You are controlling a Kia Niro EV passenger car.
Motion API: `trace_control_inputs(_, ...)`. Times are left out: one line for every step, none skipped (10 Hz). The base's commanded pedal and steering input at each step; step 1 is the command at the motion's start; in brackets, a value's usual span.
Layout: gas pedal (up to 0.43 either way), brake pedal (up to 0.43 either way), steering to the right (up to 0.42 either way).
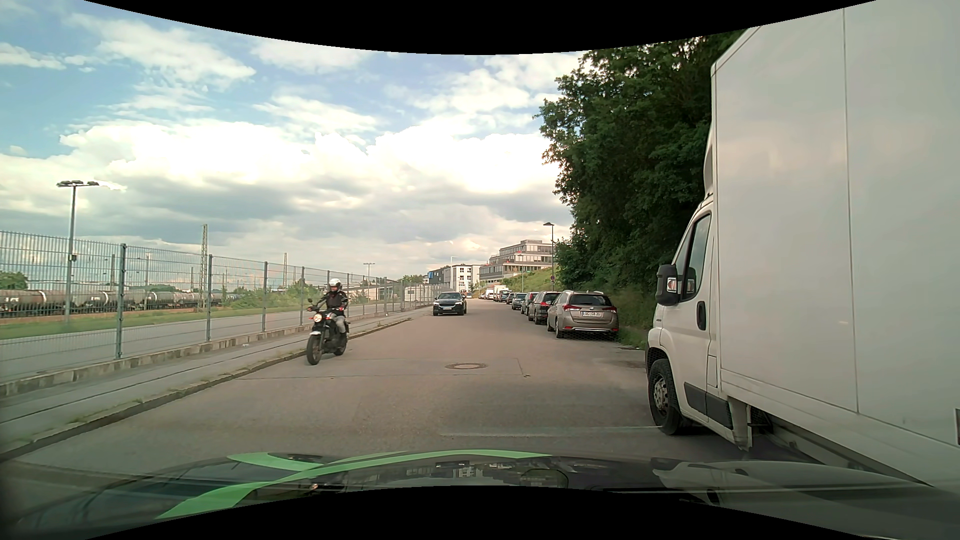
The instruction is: Follow the waypoints while adhering to traffic rules and regulations
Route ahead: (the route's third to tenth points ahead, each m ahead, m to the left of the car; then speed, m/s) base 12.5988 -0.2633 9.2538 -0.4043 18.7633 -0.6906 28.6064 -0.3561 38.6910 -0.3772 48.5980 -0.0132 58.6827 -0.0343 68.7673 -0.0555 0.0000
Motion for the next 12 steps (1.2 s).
trace_control_inputs(0.000, 0.500, 0.975)
trace_control_inputs(0.000, 0.500, 0.975)
trace_control_inputs(0.000, 0.500, 0.974)
trace_control_inputs(0.000, 0.500, 0.974)
trace_control_inputs(0.000, 0.506, 0.973)
trace_control_inputs(0.000, 0.500, 0.971)
trace_control_inputs(0.000, 0.500, 0.970)
trace_control_inputs(0.000, 0.500, 0.970)
trace_control_inputs(0.000, 0.500, 0.970)
trace_control_inputs(0.000, 0.500, 0.970)
trace_control_inputs(0.000, 0.506, 0.970)
trace_control_inputs(0.000, 0.506, 0.970)
